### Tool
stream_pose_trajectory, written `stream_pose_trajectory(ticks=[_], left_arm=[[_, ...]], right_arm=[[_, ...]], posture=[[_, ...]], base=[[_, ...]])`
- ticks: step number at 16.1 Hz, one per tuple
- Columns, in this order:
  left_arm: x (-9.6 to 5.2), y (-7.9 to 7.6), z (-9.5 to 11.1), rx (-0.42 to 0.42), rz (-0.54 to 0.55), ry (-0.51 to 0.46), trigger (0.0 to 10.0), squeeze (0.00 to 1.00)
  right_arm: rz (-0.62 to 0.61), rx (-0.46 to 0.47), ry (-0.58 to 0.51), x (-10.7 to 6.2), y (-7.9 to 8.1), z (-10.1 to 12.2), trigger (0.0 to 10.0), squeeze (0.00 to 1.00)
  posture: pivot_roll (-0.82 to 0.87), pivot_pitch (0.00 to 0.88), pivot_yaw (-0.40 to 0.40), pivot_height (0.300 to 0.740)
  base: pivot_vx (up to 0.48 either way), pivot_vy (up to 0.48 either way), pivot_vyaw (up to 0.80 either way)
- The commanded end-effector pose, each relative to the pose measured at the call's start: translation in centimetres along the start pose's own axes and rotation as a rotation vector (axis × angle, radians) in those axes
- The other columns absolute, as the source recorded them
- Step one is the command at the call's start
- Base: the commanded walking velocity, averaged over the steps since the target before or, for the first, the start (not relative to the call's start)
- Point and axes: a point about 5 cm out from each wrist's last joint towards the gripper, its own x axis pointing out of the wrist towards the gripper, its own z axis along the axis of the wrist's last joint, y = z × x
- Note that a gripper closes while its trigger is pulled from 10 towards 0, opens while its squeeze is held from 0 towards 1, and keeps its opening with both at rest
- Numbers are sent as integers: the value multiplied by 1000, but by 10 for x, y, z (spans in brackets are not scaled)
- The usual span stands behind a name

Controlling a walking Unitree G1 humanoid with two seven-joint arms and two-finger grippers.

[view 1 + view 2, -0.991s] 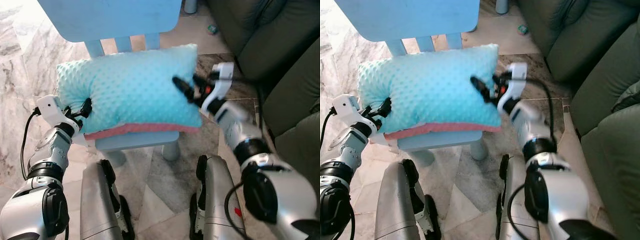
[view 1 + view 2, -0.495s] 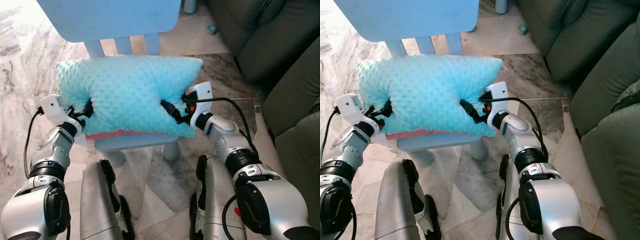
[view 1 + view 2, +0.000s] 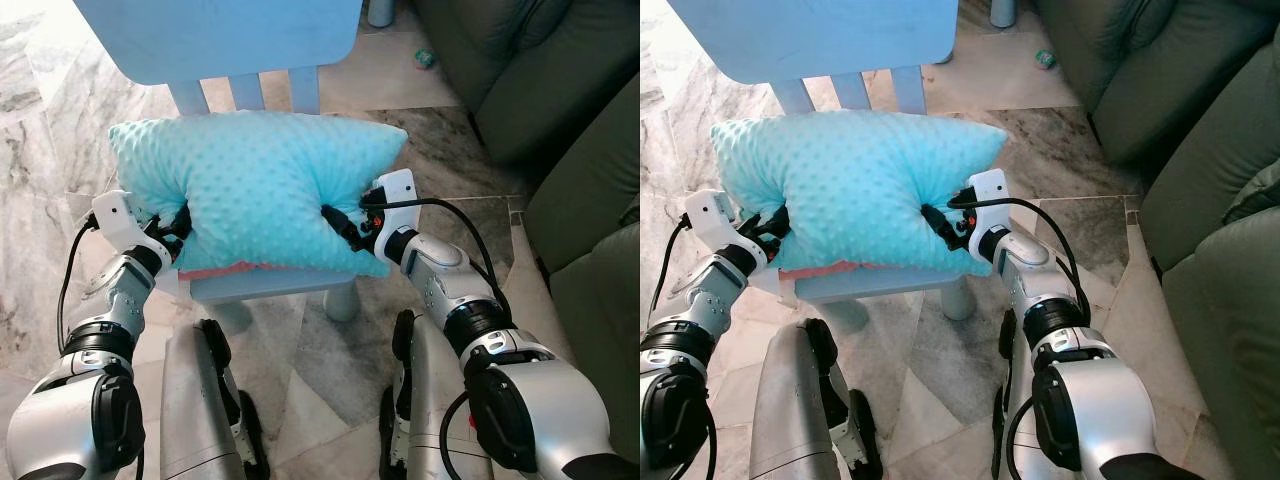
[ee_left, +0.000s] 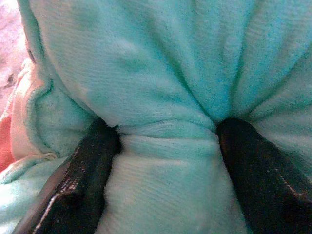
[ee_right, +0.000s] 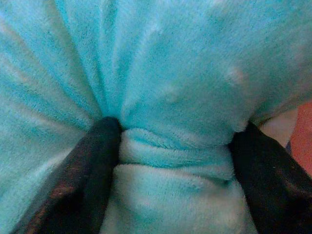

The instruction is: Move the pillow to the sofa

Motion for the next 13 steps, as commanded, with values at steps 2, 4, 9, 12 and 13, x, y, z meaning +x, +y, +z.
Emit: stream_pose_trajectory(ticks=[2,4,9,12,13], left_arm=[[-4,3,-15,22,19,44,0,0],[-6,6,-16,25,36,34,0,0],[-8,10,-12,23,84,-13,0,0],[-10,12,-12,31,123,-55,0,0],[-12,12,-15,27,138,-69,0,0]], right_arm=[[0,53,92,-3,7,-27,0,0],[-11,59,95,-4,6,-28,0,0],[-27,74,65,-2,6,-25,0,0],[-40,76,37,-2,5,-21,0,0],[-39,74,35,-3,5,-22,0,0]], posture=[[-100,407,35,478],[-100,407,36,478],[-98,405,35,478],[-100,404,35,478],[-100,404,35,478]], base=[[0,0,0],[0,0,0],[0,0,0],[0,0,0],[0,0,0]])
